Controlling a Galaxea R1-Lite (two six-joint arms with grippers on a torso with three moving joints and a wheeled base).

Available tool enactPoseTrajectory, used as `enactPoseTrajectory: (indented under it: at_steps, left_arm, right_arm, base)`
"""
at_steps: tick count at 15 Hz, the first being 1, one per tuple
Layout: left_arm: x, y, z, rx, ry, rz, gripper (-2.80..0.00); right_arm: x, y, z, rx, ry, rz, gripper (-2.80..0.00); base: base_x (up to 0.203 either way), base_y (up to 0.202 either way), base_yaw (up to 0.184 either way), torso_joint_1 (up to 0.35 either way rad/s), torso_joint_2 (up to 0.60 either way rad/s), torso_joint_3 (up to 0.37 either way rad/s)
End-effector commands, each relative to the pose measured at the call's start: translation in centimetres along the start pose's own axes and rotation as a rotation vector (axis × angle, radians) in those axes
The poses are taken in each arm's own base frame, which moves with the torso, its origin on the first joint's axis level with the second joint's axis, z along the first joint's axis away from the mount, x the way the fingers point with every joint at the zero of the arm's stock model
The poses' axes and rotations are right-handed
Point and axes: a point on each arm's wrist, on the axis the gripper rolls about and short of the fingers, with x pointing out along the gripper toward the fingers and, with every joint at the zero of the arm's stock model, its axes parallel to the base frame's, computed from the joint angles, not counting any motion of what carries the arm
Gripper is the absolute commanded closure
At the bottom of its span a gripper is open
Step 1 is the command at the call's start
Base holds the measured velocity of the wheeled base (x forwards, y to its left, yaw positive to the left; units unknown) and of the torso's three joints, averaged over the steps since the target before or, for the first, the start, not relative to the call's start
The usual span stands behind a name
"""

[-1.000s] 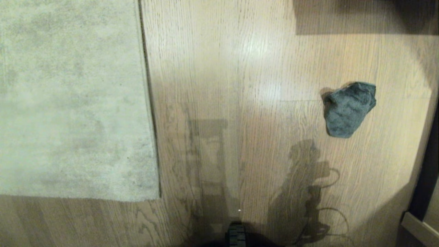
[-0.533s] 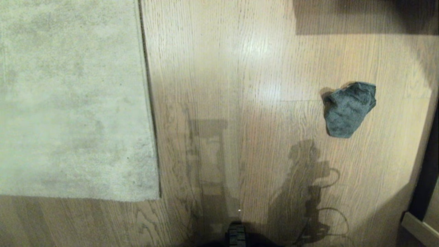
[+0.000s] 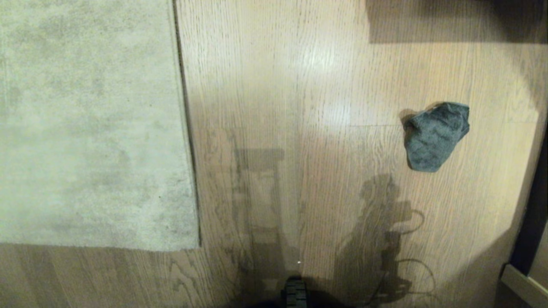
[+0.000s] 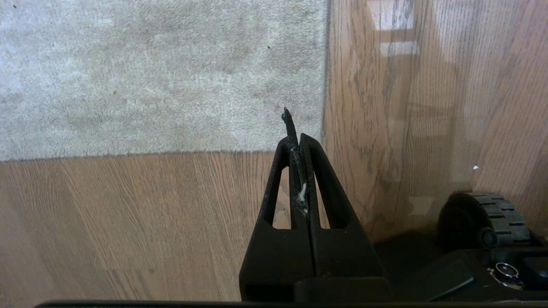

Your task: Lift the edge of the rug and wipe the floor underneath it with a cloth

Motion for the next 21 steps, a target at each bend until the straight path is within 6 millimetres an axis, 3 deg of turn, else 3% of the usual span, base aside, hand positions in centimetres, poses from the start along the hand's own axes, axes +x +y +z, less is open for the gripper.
enactPoseTrajectory:
  at_steps: [1, 3, 21]
  left_arm:
    - [0.01, 0.0, 0.01, 0.0, 0.001, -0.001, 0.0]
    - [0.01, 0.0, 0.01, 0.0, 0.001, 0.0, 0.0]
    - [0.01, 0.0, 0.01, 0.0, 0.001, 0.0, 0.0]
  right_arm:
    - [0.16, 0.06, -0.43, 0.102, 0.019, 0.0, 0.0]
    - [0.21, 0.0, -0.45, 0.181, 0.01, -0.027, 0.0]
    - [0.22, 0.0, -0.44, 0.182, 0.007, -0.027, 0.0]
  base:
    - [0.0, 0.0, 0.0, 0.0, 0.0, 0.0]
    - [0.0, 0.0, 0.0, 0.0, 0.0, 0.0]
    - [0.0, 0.0, 0.0, 0.0, 0.0, 0.0]
